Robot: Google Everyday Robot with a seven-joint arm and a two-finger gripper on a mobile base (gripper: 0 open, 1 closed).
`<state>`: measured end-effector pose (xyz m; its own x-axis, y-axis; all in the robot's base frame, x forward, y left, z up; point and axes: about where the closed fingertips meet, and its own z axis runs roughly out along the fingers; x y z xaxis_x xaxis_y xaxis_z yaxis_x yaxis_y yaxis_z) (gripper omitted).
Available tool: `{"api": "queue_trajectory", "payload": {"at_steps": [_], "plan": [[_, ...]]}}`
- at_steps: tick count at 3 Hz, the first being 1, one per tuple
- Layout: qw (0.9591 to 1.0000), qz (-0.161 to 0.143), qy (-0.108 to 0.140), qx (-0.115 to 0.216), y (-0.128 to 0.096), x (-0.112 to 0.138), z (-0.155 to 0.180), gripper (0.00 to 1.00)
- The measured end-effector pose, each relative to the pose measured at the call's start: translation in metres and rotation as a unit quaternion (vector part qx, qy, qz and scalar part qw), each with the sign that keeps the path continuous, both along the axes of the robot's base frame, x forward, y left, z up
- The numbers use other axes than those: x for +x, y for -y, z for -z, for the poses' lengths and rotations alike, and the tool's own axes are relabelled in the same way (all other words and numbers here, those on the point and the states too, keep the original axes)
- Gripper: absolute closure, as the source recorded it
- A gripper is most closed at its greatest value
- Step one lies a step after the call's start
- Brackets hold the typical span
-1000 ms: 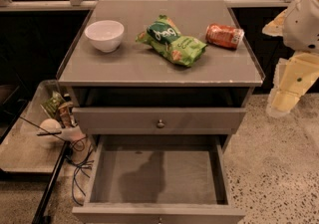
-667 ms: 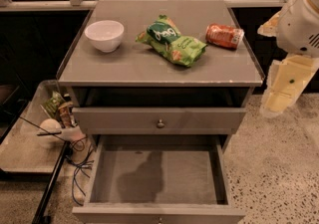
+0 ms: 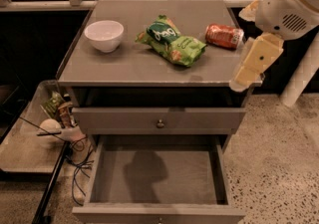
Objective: Place green rice chip bag into middle drawer
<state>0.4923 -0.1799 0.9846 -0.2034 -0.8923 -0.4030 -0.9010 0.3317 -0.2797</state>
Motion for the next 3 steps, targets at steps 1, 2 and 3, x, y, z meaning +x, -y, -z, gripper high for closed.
{"api": "queue_trajectory", "payload": {"at_steps": [1,2,3], "plan": [[0.9977,0.015,0.011,0.065,-0.014,0.033,-0.004,0.00],[0.9922,0.036,0.029,0.116,-0.036,0.068,-0.007,0.00],[0.9922,0.036,0.029,0.116,-0.036,0.068,-0.007,0.00]]}}
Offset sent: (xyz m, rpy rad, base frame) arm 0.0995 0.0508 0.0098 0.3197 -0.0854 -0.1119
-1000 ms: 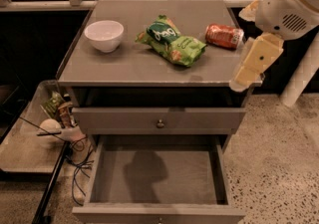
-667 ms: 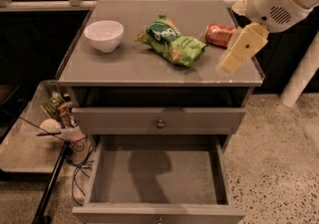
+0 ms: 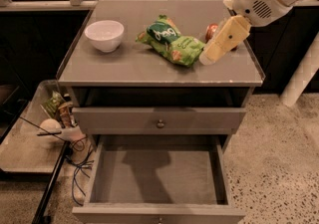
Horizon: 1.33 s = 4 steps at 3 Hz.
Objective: Place green rice chip bag into middle drawer
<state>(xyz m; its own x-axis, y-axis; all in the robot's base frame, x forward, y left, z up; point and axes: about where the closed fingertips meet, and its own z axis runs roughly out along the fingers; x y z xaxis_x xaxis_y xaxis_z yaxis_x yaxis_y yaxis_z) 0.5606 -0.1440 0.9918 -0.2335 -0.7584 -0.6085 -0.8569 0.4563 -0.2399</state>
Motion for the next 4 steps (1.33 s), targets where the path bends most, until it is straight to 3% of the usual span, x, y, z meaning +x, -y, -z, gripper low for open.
{"api": "queue_trajectory", "payload": {"at_steps": [2,4], "plan": [[0.9998,0.001,0.021,-0.007,-0.009,0.007,0.001,0.00],[0.9980,0.010,0.061,0.013,-0.037,0.052,0.022,0.00]]}}
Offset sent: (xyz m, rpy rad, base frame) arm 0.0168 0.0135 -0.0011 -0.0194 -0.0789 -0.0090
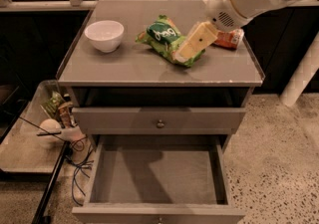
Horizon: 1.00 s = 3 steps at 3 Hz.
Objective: Place green rice chip bag into middle drawer
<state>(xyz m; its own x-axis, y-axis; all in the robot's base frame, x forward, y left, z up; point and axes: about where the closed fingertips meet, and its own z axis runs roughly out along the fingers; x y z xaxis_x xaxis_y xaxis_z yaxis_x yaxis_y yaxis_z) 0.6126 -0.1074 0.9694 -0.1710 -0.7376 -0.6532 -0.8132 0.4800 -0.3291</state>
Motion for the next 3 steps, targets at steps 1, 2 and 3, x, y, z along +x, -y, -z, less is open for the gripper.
{"api": "queue_trajectory", "payload": {"at_steps": [1,2,3], "plan": [[0.9999,0.007,0.007,0.006,-0.008,0.020,0.012,0.00],[0.9999,0.013,0.007,0.006,-0.014,0.035,0.025,0.00],[0.9998,0.020,0.002,-0.001,-0.019,0.051,0.042,0.00]]}}
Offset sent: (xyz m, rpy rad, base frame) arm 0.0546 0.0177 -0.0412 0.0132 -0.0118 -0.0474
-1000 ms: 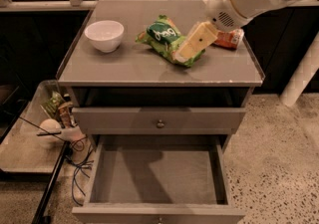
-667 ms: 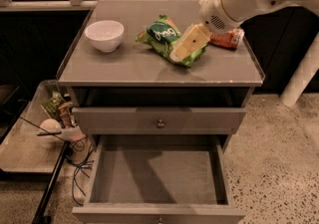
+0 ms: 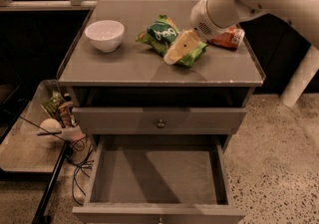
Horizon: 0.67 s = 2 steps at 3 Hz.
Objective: Place green rice chip bag into middle drawer
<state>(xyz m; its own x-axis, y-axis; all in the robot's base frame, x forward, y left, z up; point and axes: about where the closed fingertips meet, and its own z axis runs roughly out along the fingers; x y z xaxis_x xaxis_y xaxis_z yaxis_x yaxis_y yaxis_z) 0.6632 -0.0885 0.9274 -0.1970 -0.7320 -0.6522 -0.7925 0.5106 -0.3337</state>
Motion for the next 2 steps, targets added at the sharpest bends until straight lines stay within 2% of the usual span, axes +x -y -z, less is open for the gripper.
{"api": "queue_trajectory", "payload": {"at_steps": [2], "plan": [[0.9993,0.018,-0.007,-0.030,-0.008,0.051,0.040,0.00]]}}
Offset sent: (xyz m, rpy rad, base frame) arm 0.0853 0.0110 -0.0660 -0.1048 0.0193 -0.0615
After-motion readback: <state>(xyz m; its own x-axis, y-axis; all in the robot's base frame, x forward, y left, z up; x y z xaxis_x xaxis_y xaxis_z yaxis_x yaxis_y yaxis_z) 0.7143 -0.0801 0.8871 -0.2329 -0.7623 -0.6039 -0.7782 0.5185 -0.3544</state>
